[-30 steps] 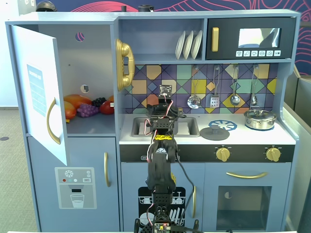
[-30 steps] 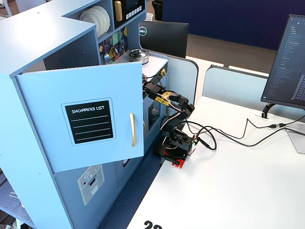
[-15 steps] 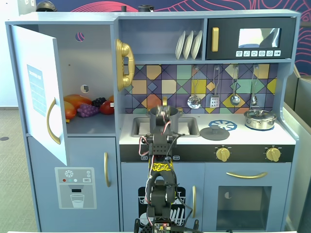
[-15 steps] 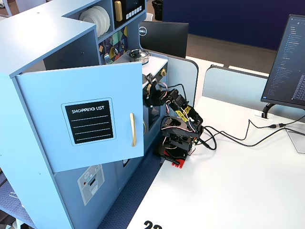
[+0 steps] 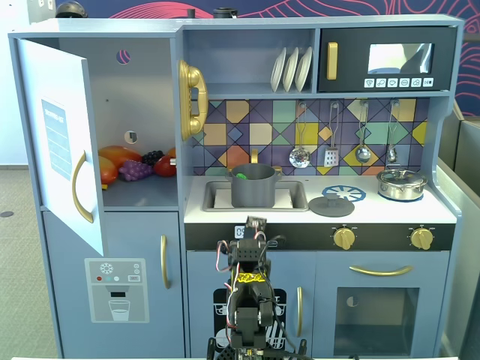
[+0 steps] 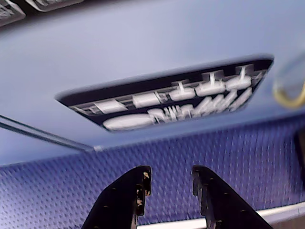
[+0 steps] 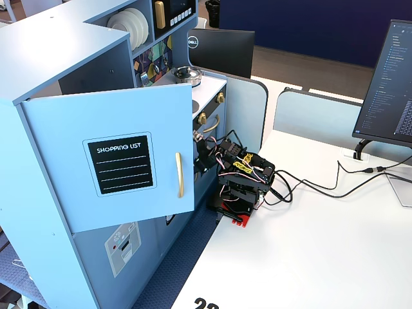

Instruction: Pick up the green pineapple from the left cabinet and place it in the gray recipient

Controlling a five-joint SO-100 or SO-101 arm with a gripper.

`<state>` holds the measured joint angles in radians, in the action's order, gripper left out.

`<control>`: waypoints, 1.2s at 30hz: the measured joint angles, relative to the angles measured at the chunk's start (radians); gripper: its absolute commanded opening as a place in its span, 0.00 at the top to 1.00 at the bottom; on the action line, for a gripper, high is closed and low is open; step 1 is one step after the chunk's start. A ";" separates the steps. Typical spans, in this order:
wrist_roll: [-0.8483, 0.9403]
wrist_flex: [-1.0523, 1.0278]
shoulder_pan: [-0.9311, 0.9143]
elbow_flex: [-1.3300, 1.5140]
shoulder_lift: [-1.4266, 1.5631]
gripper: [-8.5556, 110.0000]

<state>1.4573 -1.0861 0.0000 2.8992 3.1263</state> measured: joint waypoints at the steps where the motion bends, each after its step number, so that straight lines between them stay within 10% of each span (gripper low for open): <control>1: 0.018 0.006 -0.003 0.035 0.003 0.93; 36: 0.061 -0.272 -0.015 0.103 0.060 0.85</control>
<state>1.5186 -1.3576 -0.0153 3.0020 3.1861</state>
